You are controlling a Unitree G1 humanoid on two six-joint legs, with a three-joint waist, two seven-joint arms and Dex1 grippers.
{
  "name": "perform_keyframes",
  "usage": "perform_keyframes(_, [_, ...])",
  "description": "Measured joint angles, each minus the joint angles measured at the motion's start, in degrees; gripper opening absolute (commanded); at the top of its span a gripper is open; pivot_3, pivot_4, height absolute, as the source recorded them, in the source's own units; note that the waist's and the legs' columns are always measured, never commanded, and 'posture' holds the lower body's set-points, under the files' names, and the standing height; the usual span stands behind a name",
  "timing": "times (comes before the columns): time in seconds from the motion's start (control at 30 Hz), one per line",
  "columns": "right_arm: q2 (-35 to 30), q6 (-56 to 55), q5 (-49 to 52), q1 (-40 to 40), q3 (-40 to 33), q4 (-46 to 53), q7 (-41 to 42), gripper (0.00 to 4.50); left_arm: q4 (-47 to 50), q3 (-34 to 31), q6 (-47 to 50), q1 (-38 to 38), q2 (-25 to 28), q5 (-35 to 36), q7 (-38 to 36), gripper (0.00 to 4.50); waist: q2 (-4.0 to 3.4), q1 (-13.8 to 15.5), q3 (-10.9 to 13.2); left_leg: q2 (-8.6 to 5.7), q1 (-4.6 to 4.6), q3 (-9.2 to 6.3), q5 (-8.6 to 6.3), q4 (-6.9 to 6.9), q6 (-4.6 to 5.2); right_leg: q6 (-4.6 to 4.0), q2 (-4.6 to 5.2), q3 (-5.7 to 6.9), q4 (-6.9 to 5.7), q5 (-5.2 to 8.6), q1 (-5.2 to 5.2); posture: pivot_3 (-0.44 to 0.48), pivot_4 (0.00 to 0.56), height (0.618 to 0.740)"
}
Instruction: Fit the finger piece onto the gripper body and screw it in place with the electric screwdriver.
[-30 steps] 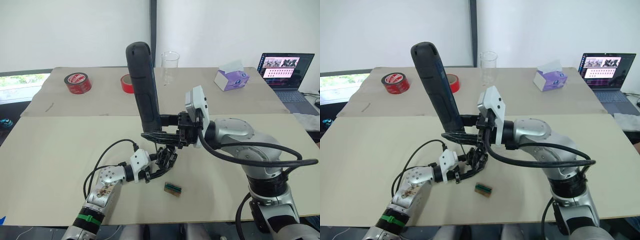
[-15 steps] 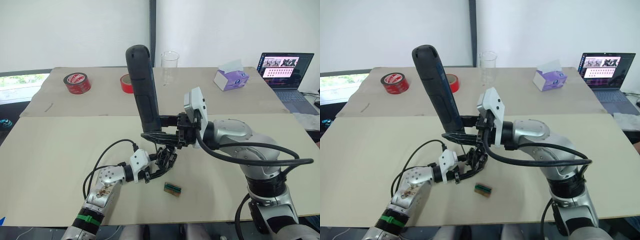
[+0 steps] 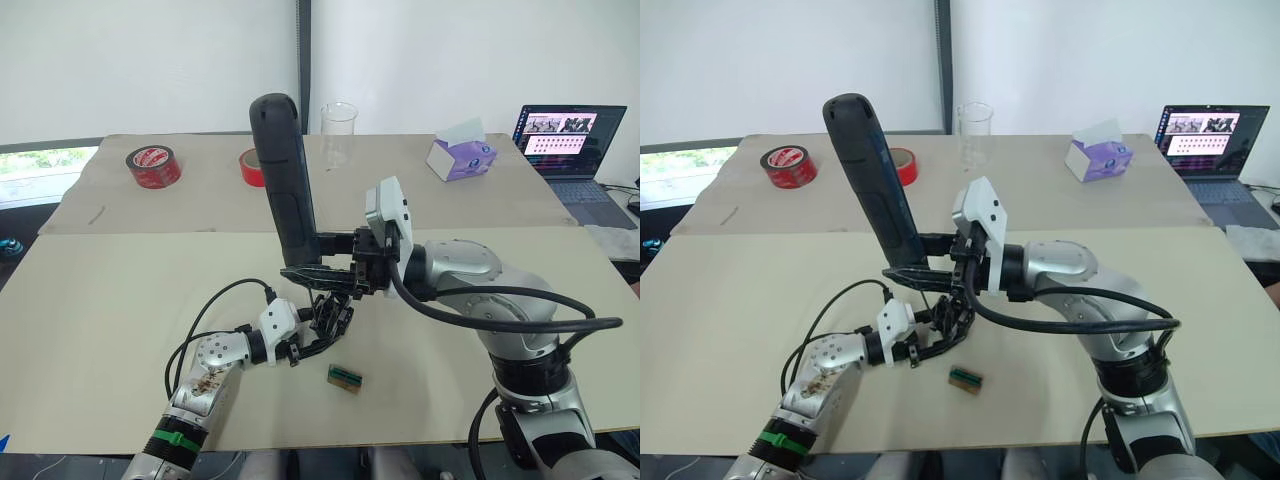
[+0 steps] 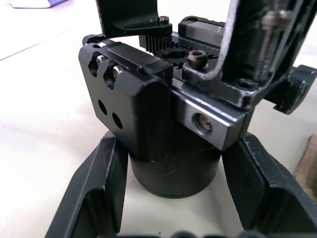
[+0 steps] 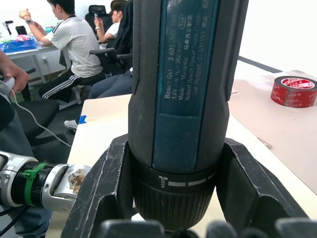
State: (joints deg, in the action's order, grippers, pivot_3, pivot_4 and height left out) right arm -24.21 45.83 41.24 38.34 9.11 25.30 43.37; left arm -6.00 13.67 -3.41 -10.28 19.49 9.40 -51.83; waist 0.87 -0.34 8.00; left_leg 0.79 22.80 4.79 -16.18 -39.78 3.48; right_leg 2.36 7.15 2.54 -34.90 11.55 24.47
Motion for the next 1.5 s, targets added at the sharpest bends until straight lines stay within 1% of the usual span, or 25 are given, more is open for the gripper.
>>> perform_keyframes(1.07, [0.6, 0.0, -1.5, -0.7, 0.6, -1.1, 0.3, 1.92, 0.2, 0.0, 0.2, -0.1, 0.3, 0.0, 0.0, 2.26, 0.0, -0.2, 0.0, 0.0, 0.01, -0.01, 0.0, 0.01, 0.0, 0.0, 0.03, 0.01, 0.01, 0.0, 0.0, 0.0, 0.15, 0.74])
perform_keyframes(1.5, [0.5, 0.9, 3.5, 1.0, -2.2, -0.7, -1.0, 1.92, 0.2, 0.0, 0.2, -0.1, 0.3, 0.0, -0.1, 2.26, 0.0, -0.2, 0.0, 0.0, 0.02, -0.04, 0.0, 0.01, 0.0, 0.0, 0.18, 0.03, 0.01, 0.0, 0.01, 0.0, 0.15, 0.74])
